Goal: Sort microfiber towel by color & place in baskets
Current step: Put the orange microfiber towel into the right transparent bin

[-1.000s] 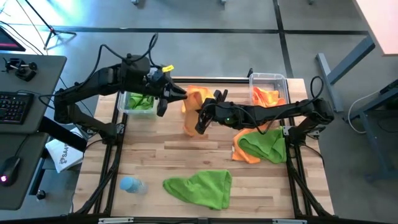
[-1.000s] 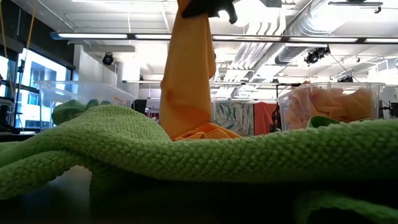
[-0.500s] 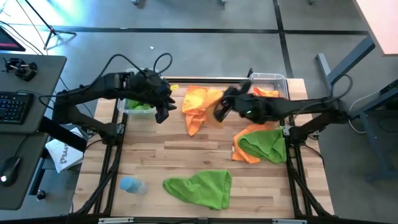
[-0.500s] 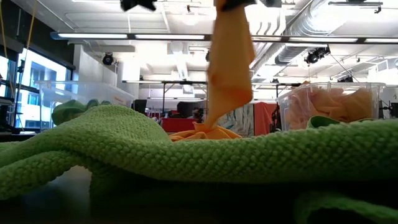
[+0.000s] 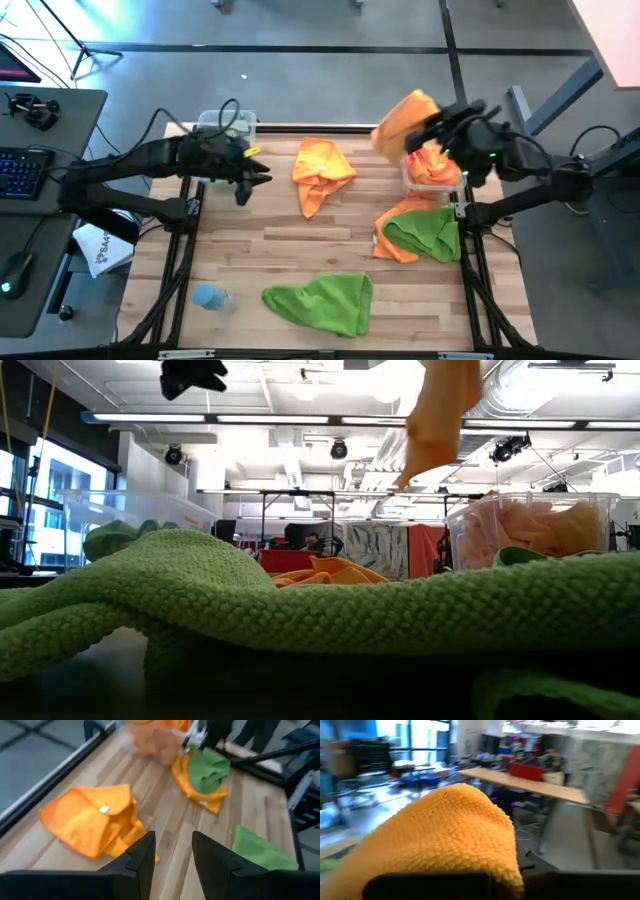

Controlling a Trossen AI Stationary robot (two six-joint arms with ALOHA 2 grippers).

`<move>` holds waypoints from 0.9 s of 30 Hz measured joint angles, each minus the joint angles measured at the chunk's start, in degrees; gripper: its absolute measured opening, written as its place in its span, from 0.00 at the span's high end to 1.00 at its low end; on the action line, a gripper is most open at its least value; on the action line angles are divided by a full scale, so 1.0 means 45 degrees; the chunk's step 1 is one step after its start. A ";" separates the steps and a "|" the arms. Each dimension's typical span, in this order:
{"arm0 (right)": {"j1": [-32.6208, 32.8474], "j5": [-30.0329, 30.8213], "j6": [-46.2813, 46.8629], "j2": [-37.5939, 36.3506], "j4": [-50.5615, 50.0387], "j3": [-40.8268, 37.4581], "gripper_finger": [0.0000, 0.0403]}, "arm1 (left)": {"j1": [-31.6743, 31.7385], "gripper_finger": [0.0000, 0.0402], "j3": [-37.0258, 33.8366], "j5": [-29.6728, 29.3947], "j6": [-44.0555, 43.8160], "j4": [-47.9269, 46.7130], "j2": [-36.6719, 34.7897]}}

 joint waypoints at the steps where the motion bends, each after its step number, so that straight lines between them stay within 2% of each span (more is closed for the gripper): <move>1: 0.0000 0.0477 -0.0176 -0.0194 -0.0059 0.0000 1.00 | -0.0052 0.71 -0.0283 0.0005 0.0036 0.0279 -0.0304; 5: 0.0003 0.2454 0.0529 -0.0789 -0.1101 0.0000 1.00 | -0.0395 0.71 -0.1330 0.0003 0.0036 0.1742 -0.1438; 9: 0.0000 0.3471 0.1548 -0.0980 -0.2787 0.0004 1.00 | -0.0701 0.71 -0.2035 0.0029 -0.0275 0.2700 -0.2177; 12: -0.0099 0.3625 0.3112 -0.0942 -0.4173 0.0005 1.00 | -0.0826 0.71 -0.2285 0.0013 -0.0548 0.2688 -0.2386; 15: -0.0635 0.2657 0.5732 -0.0788 -0.6623 0.0005 1.00 | -0.0827 0.71 -0.2456 0.0014 -0.0630 0.2675 -0.2417; 20: -0.2170 0.0033 1.3287 -0.0449 -1.3300 0.0005 1.00 | -0.0822 0.71 -0.2478 0.0010 -0.0644 0.2700 -0.2302; 22: -0.2715 -0.0827 1.5231 -0.0352 -1.5300 -0.0001 1.00 | -0.0822 0.71 -0.2487 0.0014 -0.0644 0.2691 -0.2298; 23: -0.2941 -0.1360 1.5351 -0.0340 -1.5195 -0.0024 1.00 | -0.0822 0.71 -0.2487 0.0014 -0.0644 0.2700 -0.2303; 27: -0.3943 -0.3632 1.2125 -0.0411 -1.3129 -0.0214 1.00 | -0.0821 0.71 -0.2487 0.0014 -0.0634 0.2702 -0.2303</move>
